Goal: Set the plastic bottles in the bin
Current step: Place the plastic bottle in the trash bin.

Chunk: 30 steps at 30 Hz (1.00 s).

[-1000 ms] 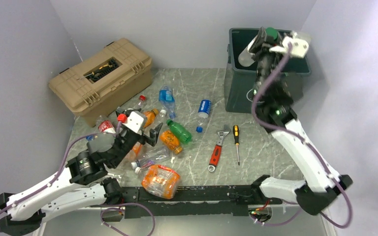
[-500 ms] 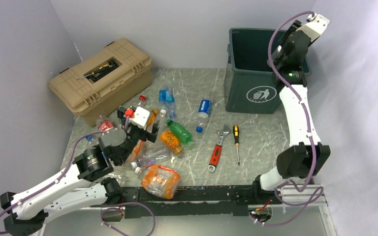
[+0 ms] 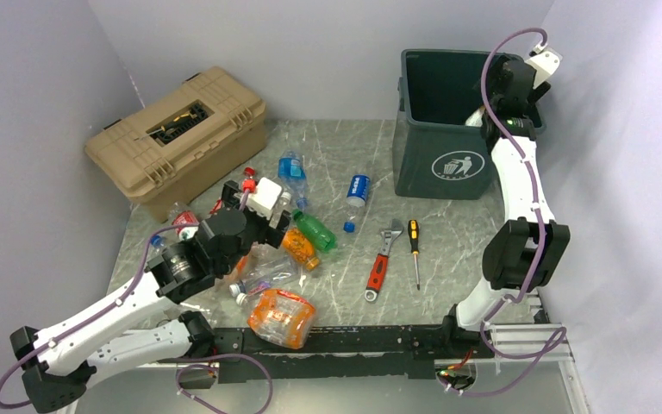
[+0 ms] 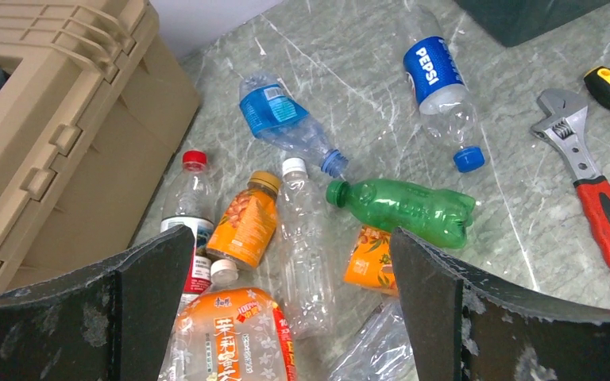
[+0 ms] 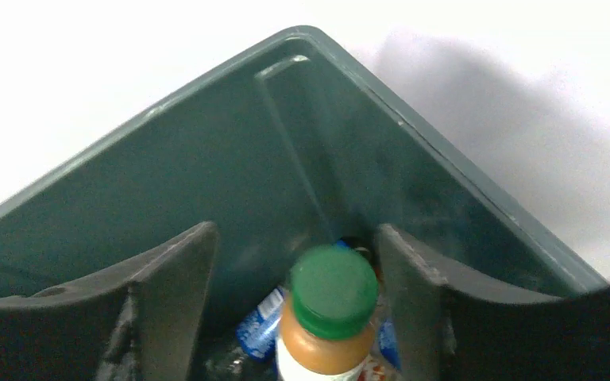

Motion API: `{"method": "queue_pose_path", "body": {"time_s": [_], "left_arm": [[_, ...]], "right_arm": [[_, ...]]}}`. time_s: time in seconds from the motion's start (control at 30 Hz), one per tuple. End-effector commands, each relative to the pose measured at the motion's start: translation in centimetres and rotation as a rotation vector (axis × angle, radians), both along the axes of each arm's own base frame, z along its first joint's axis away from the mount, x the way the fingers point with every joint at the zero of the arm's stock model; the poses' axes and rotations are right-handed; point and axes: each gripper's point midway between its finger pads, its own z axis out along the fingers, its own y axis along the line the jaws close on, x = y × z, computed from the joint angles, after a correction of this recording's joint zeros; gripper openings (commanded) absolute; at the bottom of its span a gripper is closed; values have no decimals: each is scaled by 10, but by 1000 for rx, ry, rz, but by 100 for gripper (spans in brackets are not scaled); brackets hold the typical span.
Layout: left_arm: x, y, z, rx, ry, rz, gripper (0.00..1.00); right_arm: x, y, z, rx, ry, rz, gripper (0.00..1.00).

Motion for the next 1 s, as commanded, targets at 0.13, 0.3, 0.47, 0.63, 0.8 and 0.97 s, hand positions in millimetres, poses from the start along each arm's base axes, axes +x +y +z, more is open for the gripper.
{"method": "queue_pose_path", "body": {"time_s": [0.13, 0.3, 0.47, 0.63, 0.8, 0.97], "left_arm": [[-1, -7, 18, -87, -11, -37, 100], [2, -10, 16, -126, 7, -35, 100], [3, -14, 11, -132, 22, -38, 100], [4, -17, 7, -141, 29, -43, 99], [3, -19, 5, -159, 28, -53, 100], [5, -21, 3, -161, 39, -40, 99]], "right_arm": [[-17, 20, 83, 66, -213, 57, 100], [-54, 90, 135, 34, -341, 141, 100], [-115, 190, 151, 99, -437, 364, 100], [-167, 283, 91, 277, -331, 728, 100], [-219, 349, -6, 204, -84, 863, 100], [-250, 359, -95, 106, 138, 814, 100]]}}
